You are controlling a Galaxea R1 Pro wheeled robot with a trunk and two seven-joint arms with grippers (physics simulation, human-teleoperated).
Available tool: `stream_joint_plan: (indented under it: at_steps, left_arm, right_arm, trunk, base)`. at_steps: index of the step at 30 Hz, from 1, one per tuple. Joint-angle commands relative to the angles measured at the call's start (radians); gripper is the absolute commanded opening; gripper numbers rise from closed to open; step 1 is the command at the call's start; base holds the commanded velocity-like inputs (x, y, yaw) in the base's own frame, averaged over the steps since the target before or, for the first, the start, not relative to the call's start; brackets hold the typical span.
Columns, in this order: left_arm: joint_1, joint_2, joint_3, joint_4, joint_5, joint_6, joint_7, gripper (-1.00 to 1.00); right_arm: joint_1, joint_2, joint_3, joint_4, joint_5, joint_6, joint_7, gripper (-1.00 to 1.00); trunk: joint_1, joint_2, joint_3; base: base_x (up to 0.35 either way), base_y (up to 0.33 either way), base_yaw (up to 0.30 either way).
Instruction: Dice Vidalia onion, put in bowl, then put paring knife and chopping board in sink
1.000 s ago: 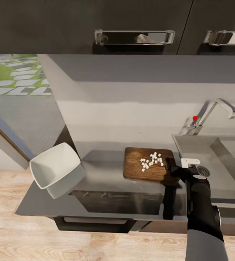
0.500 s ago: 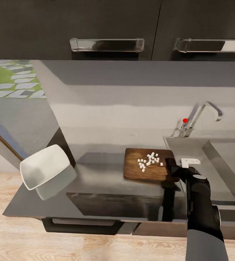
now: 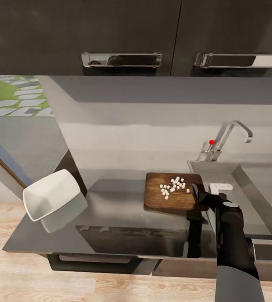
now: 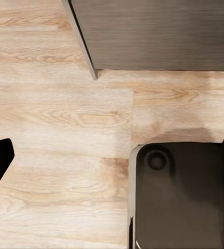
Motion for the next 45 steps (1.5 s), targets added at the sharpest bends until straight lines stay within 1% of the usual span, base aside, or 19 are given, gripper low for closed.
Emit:
stream_joint_plan:
  at_steps: [1,7,28,45]
  left_arm:
    - [0.000,0.002,-0.009,-0.002,0.002,-0.001,0.010,1.00]
    - [0.000,0.001,-0.009,-0.002,0.002,-0.001,0.010,1.00]
    - [0.000,0.002,-0.009,-0.002,0.002,-0.001,0.010,1.00]
    - [0.000,0.001,-0.009,-0.002,0.002,-0.001,0.010,1.00]
  right_arm:
    - [-0.001,0.001,-0.002,-0.002,0.016,0.002,0.010,-1.00]
    - [-0.001,0.001,-0.002,-0.003,0.028,0.002,0.010,-1.00]
    - [-0.001,0.001,-0.002,-0.003,0.028,0.002,0.011,-1.00]
    - [0.000,0.001,-0.002,-0.003,0.028,0.002,0.011,-1.00]
  trunk:
    - [0.001,-0.002,0.000]
    - [0.001,-0.002,0.009]
    - [0.001,-0.002,0.042]
    - [0.001,-0.002,0.069]
  base:
    - [0.000,0.000,0.000]
    - [0.000,0.072,0.000]
    - [0.000,0.234,0.000]
    - [0.000,0.015,0.000]
